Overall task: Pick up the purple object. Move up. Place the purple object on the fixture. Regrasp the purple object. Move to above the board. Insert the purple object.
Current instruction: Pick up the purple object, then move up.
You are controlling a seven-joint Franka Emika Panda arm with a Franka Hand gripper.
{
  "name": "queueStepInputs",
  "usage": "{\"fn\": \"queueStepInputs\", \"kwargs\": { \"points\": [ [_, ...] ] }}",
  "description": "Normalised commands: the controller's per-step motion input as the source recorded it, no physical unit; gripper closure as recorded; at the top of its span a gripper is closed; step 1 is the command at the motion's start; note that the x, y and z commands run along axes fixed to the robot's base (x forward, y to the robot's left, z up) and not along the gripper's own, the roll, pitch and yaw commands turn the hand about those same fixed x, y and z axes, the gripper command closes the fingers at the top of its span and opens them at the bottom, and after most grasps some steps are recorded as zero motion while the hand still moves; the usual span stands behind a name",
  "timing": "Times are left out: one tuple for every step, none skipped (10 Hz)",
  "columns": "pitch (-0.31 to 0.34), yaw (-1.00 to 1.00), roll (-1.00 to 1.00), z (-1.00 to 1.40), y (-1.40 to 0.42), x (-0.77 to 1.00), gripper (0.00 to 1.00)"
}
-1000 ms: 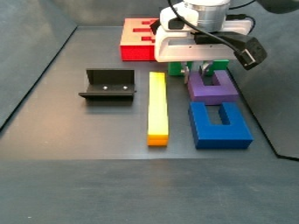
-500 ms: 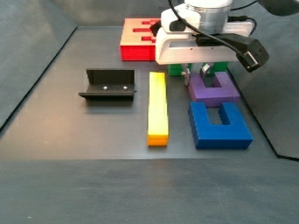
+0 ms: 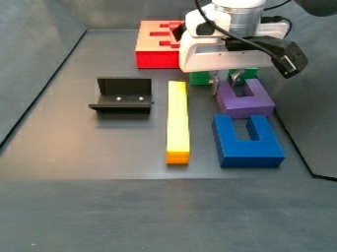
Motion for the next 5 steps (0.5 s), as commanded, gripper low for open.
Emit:
{"fn": "queueStepInputs", "kwargs": {
  "points": [
    [0.0,0.0,0.0,0.0,0.0,0.0,1.0],
    [0.0,0.0,0.0,0.83,0.0,0.0,1.0],
    [0.007,-0.01,-0.01,0.84,-0.07,-0.03,1.0],
    [0.024,0.0,-0.02,0.64,-0.07,-0.08,1.0],
    [0.008,0.01,-0.02,0.44,-0.05,-0.07,1.0]
  ]
}}
